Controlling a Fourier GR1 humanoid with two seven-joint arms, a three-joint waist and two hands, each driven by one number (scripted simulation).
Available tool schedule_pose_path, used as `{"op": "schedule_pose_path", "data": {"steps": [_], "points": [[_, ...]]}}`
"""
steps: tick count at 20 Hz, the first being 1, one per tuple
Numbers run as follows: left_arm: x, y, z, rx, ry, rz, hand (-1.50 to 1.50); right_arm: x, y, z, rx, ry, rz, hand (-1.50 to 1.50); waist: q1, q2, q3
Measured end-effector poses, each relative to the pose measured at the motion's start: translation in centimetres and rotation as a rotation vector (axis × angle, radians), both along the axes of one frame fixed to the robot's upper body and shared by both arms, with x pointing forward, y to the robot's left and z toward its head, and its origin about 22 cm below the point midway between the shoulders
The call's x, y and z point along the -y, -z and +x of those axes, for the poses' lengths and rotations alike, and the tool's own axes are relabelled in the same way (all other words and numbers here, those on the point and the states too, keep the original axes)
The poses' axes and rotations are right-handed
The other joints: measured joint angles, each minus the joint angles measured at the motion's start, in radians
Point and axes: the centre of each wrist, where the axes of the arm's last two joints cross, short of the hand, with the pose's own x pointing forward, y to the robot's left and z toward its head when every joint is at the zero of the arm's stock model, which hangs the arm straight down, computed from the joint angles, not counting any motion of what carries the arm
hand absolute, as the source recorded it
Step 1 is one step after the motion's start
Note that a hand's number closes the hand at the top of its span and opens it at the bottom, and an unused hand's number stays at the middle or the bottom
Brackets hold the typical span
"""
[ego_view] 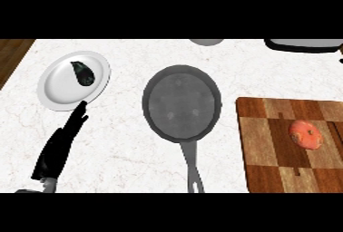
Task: Pick the squash from the cutting board and place it in the pan
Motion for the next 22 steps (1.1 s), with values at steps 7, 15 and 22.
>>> {"op": "schedule_pose_path", "data": {"steps": [7,15,22], "points": [[-0.4,-0.2,-0.2,-0.002,-0.018,-0.001,0.0,-3.5,-1.6,3.2,-0.067,-0.154,-0.146,-1.5,-0.017,-0.005,-0.002],[-0.4,0.2,-0.6,-0.004,-0.026,-0.007,0.0,-7.8,-1.3,6.0,-0.157,-0.231,-0.288,-1.5,-0.034,-0.009,-0.003],[-1.5,0.2,-0.8,-0.003,-0.045,0.002,0.0,-11.0,-0.8,6.1,-0.209,-0.316,-0.469,-1.5,-0.046,-0.012,-0.003]]}}
